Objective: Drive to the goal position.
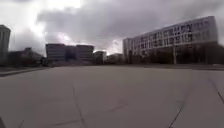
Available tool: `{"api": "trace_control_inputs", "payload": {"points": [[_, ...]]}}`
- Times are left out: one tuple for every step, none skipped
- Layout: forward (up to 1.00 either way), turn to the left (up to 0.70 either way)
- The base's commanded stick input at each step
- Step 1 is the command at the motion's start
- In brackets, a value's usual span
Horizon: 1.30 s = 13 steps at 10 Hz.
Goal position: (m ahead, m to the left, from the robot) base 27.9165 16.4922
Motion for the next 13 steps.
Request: {"api": "trace_control_inputs", "payload": {"points": [[0.76,0.3],[0.84,0.33],[0.88,0.35],[0.9,0.31],[0.94,0.13],[0.97,0.0],[0.97,0.0],[0.97,0.0],[0.97,0.0],[0.97,0.0],[0.97,0.0],[0.97,0.0],[0.97,0.0]]}}
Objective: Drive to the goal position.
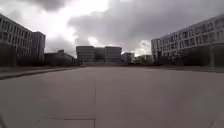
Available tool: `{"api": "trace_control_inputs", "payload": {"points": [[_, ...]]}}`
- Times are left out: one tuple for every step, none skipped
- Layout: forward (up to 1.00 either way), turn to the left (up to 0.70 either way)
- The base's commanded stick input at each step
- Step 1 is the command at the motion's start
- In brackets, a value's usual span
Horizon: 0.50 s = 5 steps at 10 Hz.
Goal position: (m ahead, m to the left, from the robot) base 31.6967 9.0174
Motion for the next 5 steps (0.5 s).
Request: {"api": "trace_control_inputs", "payload": {"points": [[0.97,0.0],[0.97,0.0],[0.97,-0.01],[0.97,-0.01],[0.97,-0.01]]}}
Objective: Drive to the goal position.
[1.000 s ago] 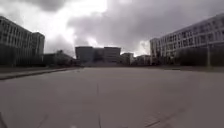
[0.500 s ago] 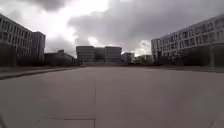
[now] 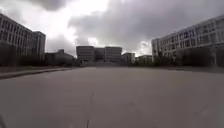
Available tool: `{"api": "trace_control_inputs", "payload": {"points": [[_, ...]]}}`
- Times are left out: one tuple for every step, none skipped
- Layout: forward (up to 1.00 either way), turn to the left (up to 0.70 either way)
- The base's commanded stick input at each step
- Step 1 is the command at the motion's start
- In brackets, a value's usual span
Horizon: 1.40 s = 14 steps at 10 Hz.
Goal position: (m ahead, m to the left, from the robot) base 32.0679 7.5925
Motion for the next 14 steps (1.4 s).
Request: {"api": "trace_control_inputs", "payload": {"points": [[0.97,0.0],[0.97,0.0],[0.97,0.01],[0.97,0.07],[0.97,0.11],[0.97,0.15],[0.97,0.18],[0.97,0.24],[0.97,0.24],[0.97,0.24],[0.97,0.24],[0.97,0.24],[0.97,0.24],[0.97,0.24]]}}
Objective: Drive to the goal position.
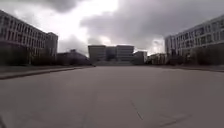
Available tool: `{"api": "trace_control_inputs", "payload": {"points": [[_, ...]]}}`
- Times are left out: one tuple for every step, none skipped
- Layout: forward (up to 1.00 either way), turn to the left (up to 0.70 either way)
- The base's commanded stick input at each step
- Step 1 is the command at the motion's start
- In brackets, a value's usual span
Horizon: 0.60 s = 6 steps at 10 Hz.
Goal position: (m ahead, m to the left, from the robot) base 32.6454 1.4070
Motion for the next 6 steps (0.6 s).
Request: {"api": "trace_control_inputs", "payload": {"points": [[0.97,0.21],[0.97,0.19],[0.97,0.16],[0.97,0.12],[0.97,0.07],[0.97,0.01]]}}
